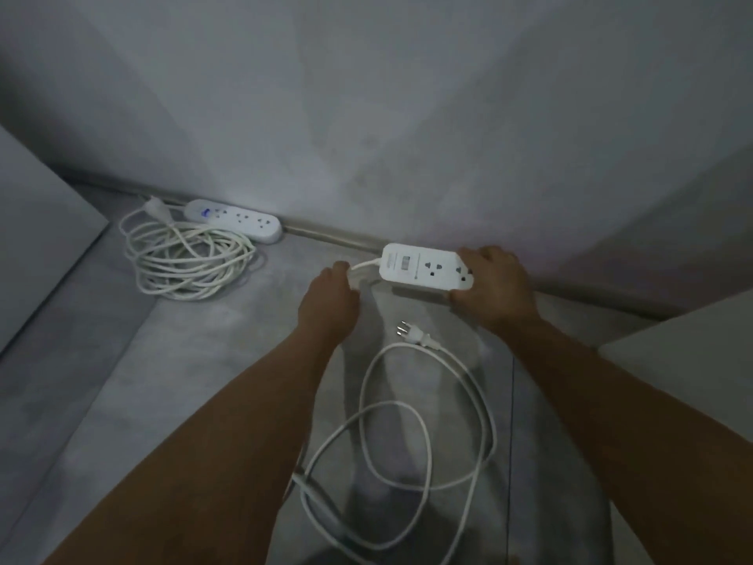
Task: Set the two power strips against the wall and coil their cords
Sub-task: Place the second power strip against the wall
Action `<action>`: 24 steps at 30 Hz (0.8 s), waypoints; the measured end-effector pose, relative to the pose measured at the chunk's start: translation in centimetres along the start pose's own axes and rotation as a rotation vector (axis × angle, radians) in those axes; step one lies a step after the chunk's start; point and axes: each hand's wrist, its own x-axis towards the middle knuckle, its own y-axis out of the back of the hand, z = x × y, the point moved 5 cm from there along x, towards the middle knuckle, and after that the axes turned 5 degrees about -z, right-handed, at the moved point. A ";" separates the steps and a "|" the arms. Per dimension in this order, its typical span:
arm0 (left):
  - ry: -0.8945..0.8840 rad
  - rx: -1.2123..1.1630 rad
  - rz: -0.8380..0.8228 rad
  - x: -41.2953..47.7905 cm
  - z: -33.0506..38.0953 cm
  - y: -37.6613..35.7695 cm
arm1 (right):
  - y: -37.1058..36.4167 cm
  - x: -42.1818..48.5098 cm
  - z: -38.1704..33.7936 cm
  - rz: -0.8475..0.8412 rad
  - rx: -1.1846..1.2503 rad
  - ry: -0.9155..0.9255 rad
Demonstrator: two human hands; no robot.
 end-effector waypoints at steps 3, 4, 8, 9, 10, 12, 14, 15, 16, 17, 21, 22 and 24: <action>0.016 0.016 -0.006 0.8 -0.8 -1.3 | -1.7 0.9 -0.2 0.022 -0.029 0.015; 0.030 0.027 -0.011 1.0 -1.0 -1.6 | -2.2 1.0 -0.1 0.039 -0.031 0.025; 0.057 0.141 0.003 1.9 -0.6 -2.6 | -3.9 1.5 0.6 0.063 -0.027 0.028; 0.067 0.163 -0.005 2.0 -0.5 -3.0 | -4.2 1.7 0.7 0.062 -0.024 0.022; 0.073 0.181 -0.018 2.0 -0.4 -3.4 | -4.5 1.9 0.9 0.060 -0.027 0.015; 0.060 0.232 -0.030 1.7 -0.2 -4.1 | -5.1 2.2 1.1 0.040 -0.040 0.000; 0.002 0.295 -0.046 1.1 0.0 -5.1 | -5.8 2.6 1.4 -0.003 -0.023 -0.026; -0.023 0.313 -0.066 0.8 0.2 -5.6 | -6.1 2.7 1.5 -0.029 -0.017 -0.041; -0.032 0.323 -0.088 0.6 0.3 -6.1 | -6.4 2.9 1.6 -0.053 -0.023 -0.056; -0.025 0.320 -0.105 0.4 0.5 -6.5 | -6.6 3.1 1.7 -0.072 -0.032 -0.069; 0.062 0.204 -0.125 0.3 1.2 -7.0 | -7.1 3.7 1.9 -0.060 -0.017 -0.077; 0.075 0.189 -0.130 0.5 1.5 -7.0 | -7.1 3.9 1.9 -0.042 -0.019 -0.078; 0.080 0.206 -0.145 1.4 1.8 -6.7 | -7.1 4.1 2.1 -0.014 -0.024 -0.096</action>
